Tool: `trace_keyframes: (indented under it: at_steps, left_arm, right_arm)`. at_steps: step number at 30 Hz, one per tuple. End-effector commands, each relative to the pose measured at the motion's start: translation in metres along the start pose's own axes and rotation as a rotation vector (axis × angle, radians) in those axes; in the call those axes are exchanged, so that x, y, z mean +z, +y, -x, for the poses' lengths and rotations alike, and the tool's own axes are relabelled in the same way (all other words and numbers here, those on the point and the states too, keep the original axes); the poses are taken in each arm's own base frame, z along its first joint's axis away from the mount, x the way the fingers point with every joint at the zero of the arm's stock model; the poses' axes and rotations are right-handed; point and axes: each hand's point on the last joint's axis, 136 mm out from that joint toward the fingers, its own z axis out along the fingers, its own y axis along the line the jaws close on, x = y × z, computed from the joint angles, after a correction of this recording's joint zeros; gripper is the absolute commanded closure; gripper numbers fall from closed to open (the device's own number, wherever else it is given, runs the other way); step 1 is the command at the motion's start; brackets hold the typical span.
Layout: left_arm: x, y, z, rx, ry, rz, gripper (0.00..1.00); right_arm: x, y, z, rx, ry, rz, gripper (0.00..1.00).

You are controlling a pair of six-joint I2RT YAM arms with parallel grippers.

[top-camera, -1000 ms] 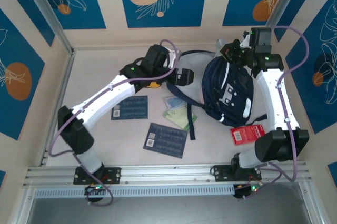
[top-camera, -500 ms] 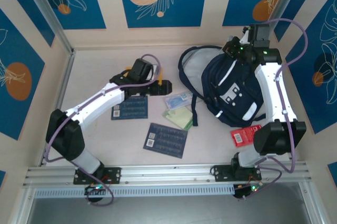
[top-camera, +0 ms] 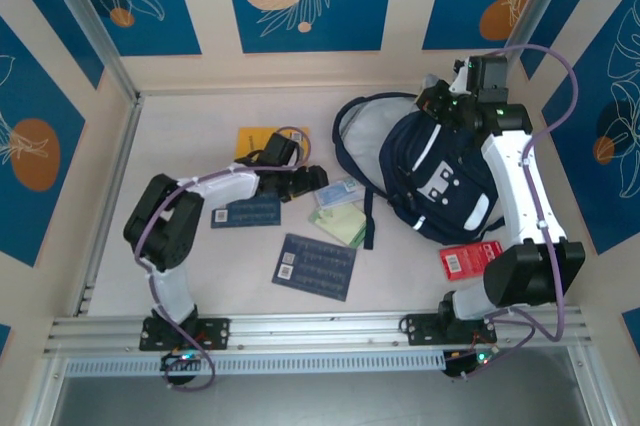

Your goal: Pack the student bag

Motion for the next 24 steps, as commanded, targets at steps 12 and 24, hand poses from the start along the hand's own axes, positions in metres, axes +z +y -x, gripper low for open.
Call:
trace_keyframes:
  at_steps: [12, 24]
  left_arm:
    - [0.035, 0.003, -0.006, -0.089, 0.041, -0.131, 0.37]
    - [0.053, -0.005, -0.013, -0.121, 0.095, -0.206, 0.47]
  right_arm:
    - [-0.016, 0.013, -0.003, -0.025, -0.025, 0.072, 1.00]
    - [-0.013, 0.013, -0.007, 0.009, -0.007, 0.088, 1.00]
